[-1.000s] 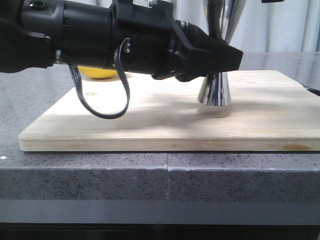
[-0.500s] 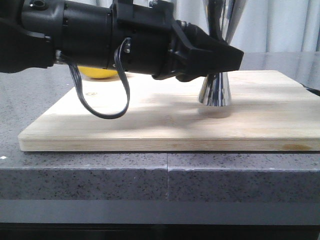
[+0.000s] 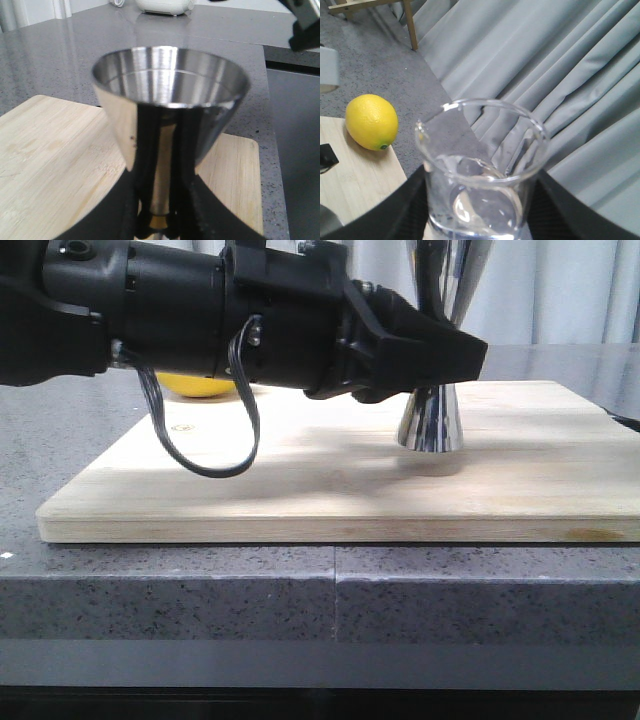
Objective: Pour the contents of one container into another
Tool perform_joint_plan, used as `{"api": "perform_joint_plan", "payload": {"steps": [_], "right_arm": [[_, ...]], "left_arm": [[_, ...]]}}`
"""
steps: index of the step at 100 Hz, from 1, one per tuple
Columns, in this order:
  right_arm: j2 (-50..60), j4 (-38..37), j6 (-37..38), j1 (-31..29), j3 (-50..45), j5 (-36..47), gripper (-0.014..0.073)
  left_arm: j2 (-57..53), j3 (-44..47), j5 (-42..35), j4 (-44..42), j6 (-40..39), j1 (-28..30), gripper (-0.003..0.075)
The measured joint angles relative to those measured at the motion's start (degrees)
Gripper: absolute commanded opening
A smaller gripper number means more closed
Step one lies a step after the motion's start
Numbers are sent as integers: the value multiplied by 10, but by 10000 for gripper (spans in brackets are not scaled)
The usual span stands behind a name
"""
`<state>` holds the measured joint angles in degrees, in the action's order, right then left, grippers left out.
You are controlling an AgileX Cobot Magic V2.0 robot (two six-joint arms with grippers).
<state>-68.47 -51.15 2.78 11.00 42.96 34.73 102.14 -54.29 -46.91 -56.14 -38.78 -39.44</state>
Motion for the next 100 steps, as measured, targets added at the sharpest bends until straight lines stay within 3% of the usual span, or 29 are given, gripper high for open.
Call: {"api": "perform_joint_plan", "payload": {"steps": [100], "right_arm": [[0, -68, -1, 0, 14, -10, 346]], "left_arm": [[0, 0, -1, 0, 0, 6, -21]]}}
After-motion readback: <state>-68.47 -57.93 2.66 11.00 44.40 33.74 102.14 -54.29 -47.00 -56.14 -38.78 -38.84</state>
